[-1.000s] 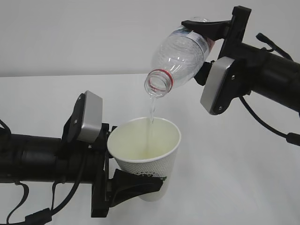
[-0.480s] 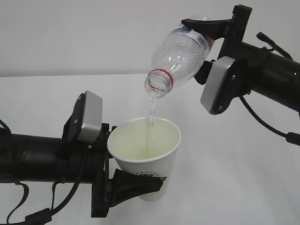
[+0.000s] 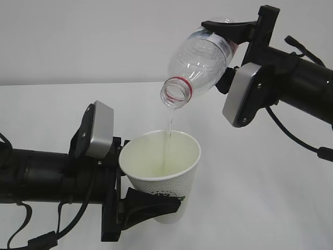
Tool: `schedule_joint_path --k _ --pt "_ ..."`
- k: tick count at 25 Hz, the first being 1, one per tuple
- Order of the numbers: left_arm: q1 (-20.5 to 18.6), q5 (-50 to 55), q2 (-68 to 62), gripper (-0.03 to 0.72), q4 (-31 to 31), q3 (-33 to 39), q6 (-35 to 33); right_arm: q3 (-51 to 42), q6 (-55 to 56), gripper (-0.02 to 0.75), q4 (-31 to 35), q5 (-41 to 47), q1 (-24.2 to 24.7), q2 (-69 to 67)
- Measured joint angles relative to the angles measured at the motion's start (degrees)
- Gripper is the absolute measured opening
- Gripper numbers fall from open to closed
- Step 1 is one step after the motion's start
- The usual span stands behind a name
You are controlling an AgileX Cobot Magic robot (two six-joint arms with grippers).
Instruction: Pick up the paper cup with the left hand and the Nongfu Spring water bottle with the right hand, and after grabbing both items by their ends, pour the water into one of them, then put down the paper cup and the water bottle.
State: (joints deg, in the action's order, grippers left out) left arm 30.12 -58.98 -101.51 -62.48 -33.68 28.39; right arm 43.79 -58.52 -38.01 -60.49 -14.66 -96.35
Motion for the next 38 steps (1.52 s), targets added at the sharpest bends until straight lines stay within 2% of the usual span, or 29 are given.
schedule_joint_path --k 38 --pt "0.0 -0.7 0.0 0.529 -0.3 0.0 0.0 0.0 0.0 0.47 0.0 -0.5 0.0 0.0"
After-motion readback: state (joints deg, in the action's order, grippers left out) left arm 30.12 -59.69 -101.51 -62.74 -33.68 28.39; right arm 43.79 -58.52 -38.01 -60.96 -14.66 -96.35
